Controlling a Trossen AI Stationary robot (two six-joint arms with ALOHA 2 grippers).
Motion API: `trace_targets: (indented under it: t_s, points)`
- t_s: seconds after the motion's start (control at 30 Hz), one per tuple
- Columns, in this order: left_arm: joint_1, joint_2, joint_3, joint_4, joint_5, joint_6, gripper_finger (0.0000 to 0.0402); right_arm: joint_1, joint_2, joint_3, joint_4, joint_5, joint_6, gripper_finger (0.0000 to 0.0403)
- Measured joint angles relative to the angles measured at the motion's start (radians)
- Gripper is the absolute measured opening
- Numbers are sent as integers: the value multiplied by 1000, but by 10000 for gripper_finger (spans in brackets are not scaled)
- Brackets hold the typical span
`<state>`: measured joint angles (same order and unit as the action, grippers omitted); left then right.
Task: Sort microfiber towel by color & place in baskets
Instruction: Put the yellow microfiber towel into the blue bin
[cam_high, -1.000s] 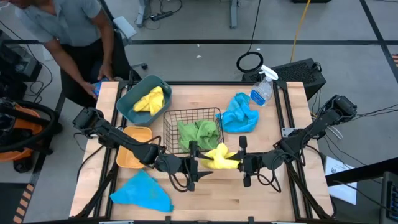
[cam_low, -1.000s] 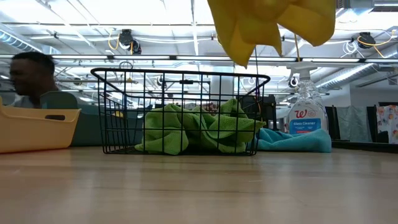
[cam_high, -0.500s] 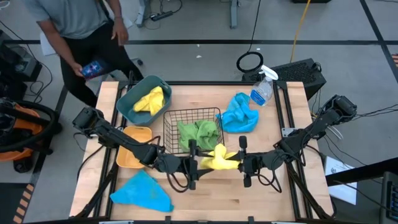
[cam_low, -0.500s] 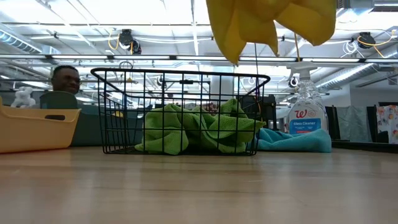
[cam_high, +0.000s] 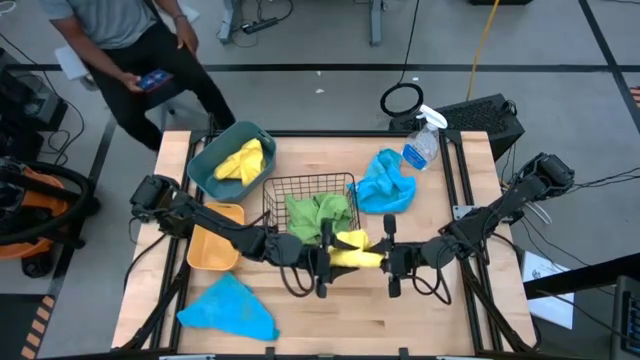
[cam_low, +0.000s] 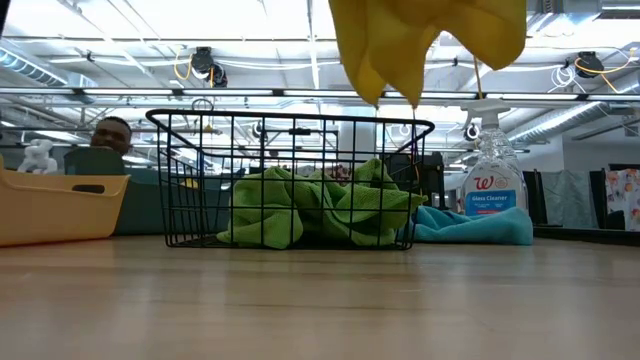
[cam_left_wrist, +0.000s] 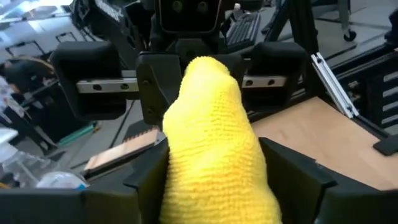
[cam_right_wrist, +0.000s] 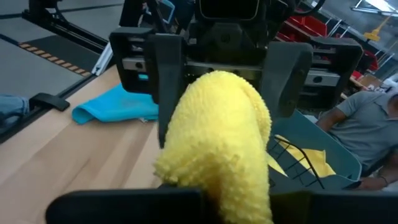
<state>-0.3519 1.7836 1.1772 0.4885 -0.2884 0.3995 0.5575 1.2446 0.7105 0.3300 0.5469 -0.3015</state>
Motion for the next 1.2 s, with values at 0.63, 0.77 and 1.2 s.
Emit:
trace_targets:
  t_s: [0.63, 0.77, 1.2]
  points:
    - [-3, 2, -2, -32, -23, 55, 38, 22, -22, 1, -240, 147, 190, 240]
    - [-5, -10, -2, -75, -83, 52, 37, 55, -72, 1, -309, 207, 222, 291]
    - [-27, -144, -5, -291, -561, -227, 37, 108, -424, 1, -614, 538, 261, 297]
